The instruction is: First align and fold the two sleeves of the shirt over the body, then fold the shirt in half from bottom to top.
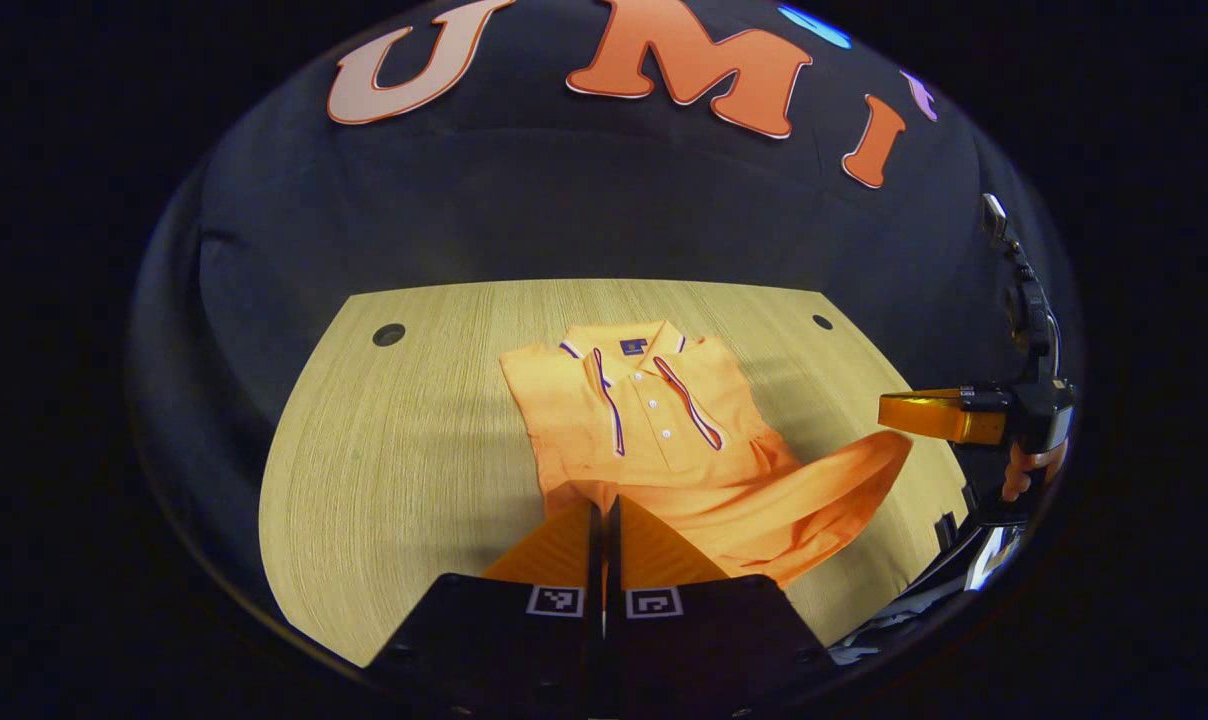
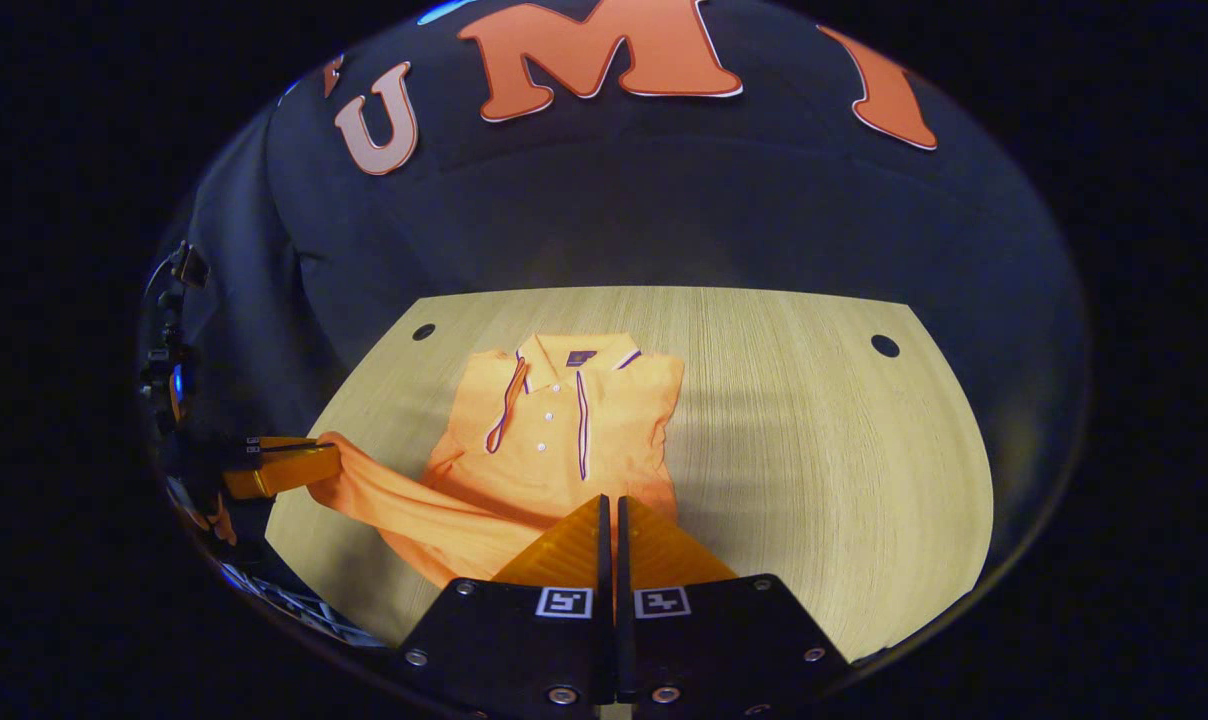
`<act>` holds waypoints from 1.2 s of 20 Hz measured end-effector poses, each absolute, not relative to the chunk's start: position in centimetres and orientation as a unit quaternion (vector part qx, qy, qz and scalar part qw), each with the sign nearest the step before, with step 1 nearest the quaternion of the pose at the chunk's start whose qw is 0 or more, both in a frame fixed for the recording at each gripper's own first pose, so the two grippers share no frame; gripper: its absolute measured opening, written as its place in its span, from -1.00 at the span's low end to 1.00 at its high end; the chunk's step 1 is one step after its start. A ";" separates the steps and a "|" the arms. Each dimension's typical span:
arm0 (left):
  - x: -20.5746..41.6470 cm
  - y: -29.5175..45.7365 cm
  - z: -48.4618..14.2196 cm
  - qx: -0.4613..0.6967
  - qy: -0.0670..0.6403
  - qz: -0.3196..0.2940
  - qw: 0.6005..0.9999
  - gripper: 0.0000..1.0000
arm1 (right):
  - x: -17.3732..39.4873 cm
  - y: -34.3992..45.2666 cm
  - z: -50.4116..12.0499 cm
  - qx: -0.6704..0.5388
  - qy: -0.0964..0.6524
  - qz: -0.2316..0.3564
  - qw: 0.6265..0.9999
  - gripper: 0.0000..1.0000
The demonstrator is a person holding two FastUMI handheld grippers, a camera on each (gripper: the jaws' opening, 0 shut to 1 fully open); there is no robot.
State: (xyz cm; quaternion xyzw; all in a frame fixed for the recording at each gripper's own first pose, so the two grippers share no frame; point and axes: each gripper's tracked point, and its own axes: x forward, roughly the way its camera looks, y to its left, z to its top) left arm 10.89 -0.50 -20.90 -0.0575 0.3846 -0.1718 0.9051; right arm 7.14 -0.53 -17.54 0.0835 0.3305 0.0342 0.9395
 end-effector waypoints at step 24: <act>15.7 -0.3 -24.8 -0.056 0.426 -0.184 0.884 -0.98 | 8.5 1.4 -33.0 0.027 0.464 0.057 0.884 -0.31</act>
